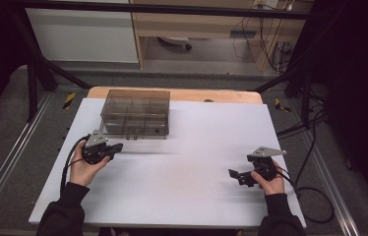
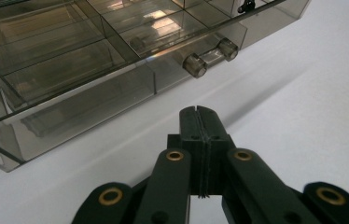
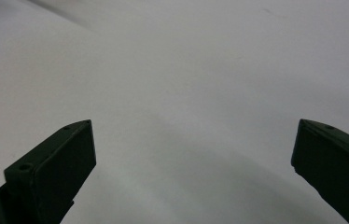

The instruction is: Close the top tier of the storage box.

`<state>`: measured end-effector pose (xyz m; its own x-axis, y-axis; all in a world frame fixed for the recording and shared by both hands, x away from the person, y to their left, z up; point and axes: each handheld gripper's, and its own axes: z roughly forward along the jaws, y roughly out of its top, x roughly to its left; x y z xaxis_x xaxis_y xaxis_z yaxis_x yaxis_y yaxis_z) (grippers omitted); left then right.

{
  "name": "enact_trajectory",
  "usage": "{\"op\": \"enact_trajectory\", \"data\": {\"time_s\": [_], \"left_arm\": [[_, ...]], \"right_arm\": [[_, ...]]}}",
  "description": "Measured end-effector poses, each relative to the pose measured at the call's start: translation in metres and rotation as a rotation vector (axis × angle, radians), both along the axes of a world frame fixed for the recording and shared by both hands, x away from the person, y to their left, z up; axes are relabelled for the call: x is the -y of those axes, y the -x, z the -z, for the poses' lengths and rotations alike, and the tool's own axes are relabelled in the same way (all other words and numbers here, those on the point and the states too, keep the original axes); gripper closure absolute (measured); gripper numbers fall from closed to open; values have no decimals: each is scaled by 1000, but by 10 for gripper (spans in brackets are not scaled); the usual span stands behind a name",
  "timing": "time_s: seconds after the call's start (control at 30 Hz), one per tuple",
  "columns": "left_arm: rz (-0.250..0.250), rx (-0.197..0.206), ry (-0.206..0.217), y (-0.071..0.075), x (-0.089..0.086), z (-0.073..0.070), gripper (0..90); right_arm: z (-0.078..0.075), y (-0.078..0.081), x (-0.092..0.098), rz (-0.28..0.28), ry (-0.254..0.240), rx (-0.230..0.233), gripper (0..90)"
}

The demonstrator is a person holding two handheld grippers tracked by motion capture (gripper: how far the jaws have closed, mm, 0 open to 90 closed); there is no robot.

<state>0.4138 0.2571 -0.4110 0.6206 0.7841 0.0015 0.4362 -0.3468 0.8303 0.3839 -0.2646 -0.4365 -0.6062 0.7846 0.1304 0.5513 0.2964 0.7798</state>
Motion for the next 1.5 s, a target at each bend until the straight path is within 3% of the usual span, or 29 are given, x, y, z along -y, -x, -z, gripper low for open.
{"op": "enact_trajectory", "data": {"time_s": [1.5], "left_arm": [[-7, 24, -16, -19, 7, -4, 900]], "right_arm": [[1, 0, 0, -5, 1, -7, 7]]}}
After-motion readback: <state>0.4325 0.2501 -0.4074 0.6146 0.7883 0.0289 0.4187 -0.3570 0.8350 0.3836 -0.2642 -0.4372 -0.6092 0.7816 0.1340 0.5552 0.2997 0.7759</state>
